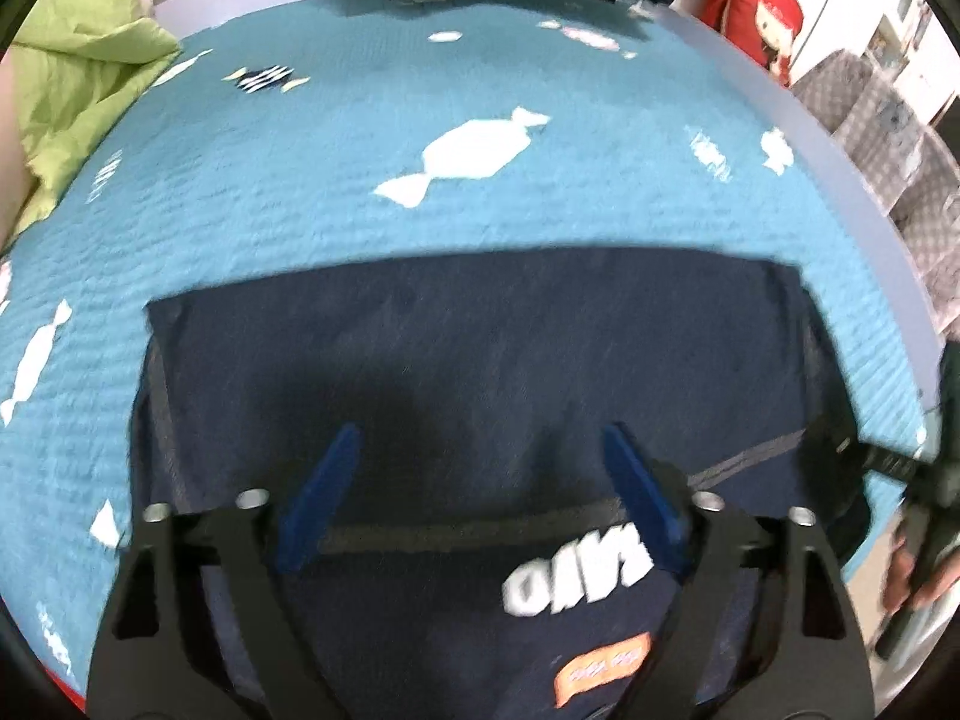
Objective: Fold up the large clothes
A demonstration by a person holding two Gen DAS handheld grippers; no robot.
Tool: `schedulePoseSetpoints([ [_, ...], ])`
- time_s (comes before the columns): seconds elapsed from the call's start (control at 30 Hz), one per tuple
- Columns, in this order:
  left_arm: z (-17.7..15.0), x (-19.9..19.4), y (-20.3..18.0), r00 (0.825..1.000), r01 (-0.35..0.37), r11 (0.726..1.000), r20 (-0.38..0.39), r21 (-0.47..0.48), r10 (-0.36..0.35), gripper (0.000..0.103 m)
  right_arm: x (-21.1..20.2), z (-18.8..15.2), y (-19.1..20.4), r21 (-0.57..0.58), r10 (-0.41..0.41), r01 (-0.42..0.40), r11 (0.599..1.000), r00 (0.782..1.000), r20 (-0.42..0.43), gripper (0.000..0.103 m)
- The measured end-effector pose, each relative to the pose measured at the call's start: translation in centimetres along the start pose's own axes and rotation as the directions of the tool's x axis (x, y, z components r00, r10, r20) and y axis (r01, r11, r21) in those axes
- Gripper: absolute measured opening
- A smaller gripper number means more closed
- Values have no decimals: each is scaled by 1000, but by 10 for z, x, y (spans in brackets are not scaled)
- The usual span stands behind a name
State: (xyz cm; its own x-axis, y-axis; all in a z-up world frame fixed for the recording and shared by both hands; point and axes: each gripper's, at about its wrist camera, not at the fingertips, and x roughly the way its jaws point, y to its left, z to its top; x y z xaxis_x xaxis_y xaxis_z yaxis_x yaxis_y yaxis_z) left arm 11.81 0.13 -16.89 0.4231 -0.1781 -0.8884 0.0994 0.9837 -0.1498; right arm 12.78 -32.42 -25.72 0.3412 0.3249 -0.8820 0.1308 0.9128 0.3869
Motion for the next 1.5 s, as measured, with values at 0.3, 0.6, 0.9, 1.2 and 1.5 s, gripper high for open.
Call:
schedulePoseSetpoints([
  [0.3, 82, 40, -12, 990, 80, 992, -112, -94, -90, 9, 4, -8, -11, 36, 17, -18, 999, 999, 46, 36],
  [0.6, 110, 118, -17, 953, 36, 993, -295, -114, -69, 9, 5, -9, -16, 50, 39, -43, 998, 997, 60, 37],
  [0.9, 95, 100, -21, 952, 2, 994, -305, -111, -36, 8, 2, -12, -17, 66, 40, -44, 997, 997, 66, 38],
  [1.2, 57, 90, -40, 964, -110, 993, -248, -34, 98, 9, 4, -6, -15, 61, 43, -45, 997, 998, 41, 39],
  [1.5, 3, 54, -55, 979, -169, 985, -109, 22, 170, 9, 7, -4, -12, 52, 34, -36, 998, 999, 35, 39],
])
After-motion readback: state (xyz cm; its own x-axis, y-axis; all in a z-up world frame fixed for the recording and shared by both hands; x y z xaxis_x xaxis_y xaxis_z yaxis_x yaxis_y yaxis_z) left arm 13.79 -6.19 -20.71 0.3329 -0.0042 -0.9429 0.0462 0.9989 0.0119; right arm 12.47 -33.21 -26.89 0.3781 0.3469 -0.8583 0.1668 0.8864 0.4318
